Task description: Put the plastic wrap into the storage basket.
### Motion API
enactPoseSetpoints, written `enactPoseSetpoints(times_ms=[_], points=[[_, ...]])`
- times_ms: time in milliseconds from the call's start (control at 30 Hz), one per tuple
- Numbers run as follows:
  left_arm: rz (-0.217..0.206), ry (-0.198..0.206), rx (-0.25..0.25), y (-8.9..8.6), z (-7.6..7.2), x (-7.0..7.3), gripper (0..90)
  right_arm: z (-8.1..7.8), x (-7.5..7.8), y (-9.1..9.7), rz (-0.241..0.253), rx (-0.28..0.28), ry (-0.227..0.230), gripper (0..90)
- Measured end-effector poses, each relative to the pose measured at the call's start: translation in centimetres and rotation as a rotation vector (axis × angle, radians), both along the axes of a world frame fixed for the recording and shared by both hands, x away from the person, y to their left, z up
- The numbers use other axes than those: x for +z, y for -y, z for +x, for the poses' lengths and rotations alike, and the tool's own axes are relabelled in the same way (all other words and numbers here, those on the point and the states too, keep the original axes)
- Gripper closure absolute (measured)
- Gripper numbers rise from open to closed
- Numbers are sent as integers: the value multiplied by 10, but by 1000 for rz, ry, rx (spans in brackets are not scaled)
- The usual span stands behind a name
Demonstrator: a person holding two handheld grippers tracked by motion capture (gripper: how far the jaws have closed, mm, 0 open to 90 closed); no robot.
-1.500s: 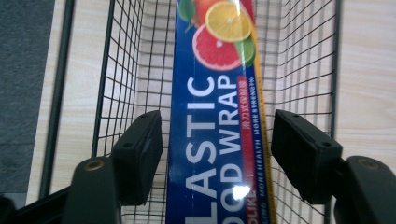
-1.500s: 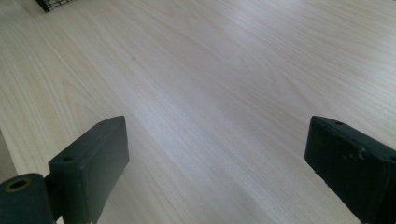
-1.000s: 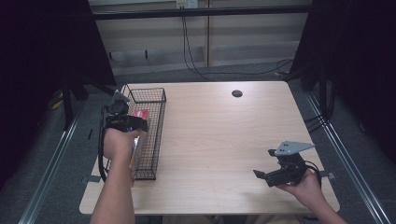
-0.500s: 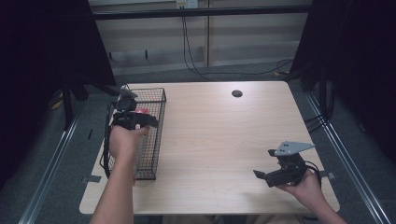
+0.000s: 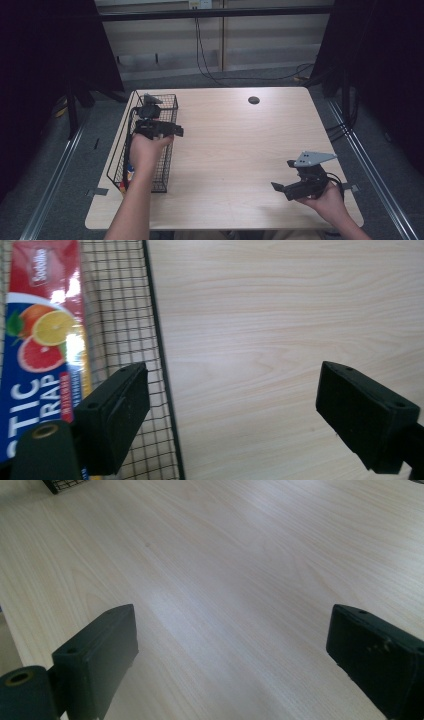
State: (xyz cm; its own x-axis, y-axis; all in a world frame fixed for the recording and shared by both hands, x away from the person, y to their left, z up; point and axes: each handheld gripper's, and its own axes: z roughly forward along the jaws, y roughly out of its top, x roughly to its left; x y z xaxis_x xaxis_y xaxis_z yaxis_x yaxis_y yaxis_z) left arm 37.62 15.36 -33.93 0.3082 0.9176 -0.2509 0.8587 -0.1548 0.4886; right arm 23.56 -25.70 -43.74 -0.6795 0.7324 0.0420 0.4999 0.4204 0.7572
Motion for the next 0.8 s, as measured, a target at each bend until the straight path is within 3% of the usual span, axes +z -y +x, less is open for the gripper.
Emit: enactPoseSetpoints(times_ms=[267, 800], points=[[-8, 11, -82, 19, -4, -5, 123, 0, 0, 0, 3, 0, -2, 61], [-20, 56, -173, 47, -19, -20, 98, 2, -3, 1, 4, -13, -9, 61]])
